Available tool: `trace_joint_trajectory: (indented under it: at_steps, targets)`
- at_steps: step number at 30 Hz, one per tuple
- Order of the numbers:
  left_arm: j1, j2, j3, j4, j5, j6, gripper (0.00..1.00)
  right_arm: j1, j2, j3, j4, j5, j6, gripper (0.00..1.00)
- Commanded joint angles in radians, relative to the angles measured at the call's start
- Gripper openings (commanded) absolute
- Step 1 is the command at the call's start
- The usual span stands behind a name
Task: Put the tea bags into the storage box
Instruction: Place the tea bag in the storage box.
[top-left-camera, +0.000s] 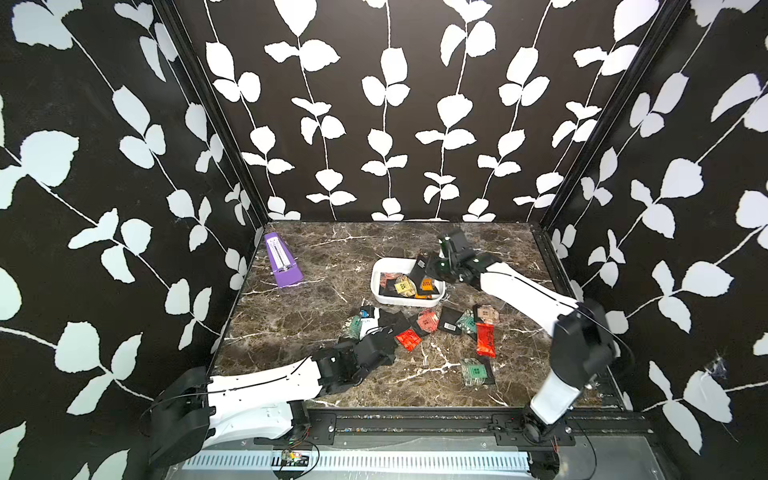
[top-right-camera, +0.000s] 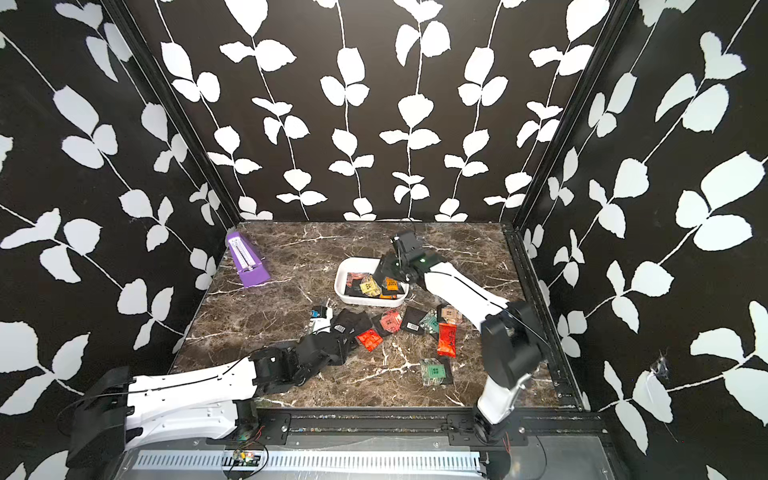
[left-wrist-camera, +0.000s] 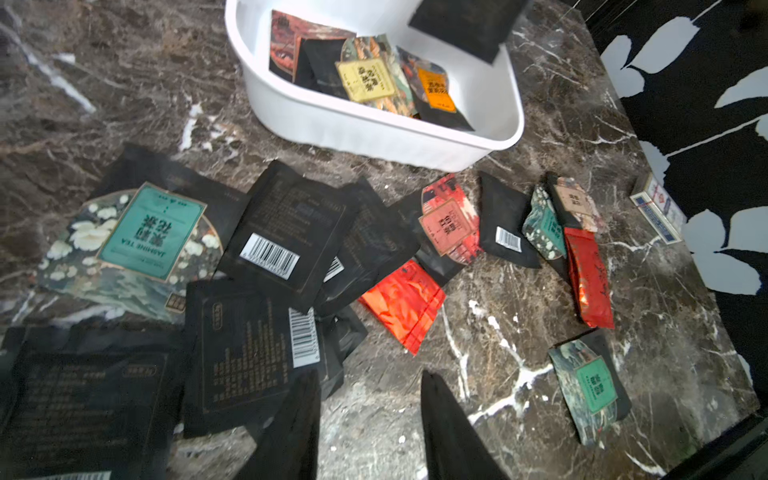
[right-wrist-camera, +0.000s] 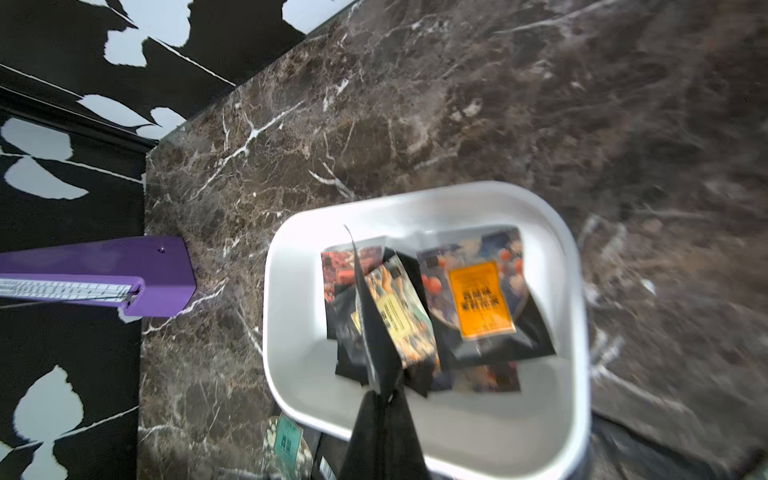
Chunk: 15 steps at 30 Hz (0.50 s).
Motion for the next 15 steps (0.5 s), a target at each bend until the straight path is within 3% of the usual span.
trace_joint_trajectory:
  at_steps: [1,2,5,7,10,15]
  targets:
    - [0.003,-0.026,-0.024,0.023,-0.008,-0.029,0.39,-0.004,0.050,0.080,0.021,-0.005,-0.027,0.00]
    - [0.002,-0.024,-0.024,0.025,-0.006,-0.032,0.39,-0.004,0.065,0.087,0.017,-0.007,-0.030,0.02]
    - [0.002,-0.014,-0.017,0.028,0.003,-0.046,0.40,-0.015,0.094,0.080,-0.009,-0.021,-0.026,0.35]
    - [0.002,-0.003,-0.003,0.027,0.022,-0.045,0.41,-0.018,0.063,0.031,0.005,-0.020,-0.026,0.45]
    - [0.002,0.021,0.035,0.017,0.069,-0.030,0.41,-0.019,-0.054,-0.064,-0.008,0.032,-0.050,0.48]
    - [0.001,0.083,0.091,0.061,0.156,-0.010,0.37,-0.018,-0.369,-0.287,-0.080,0.129,-0.072,0.48]
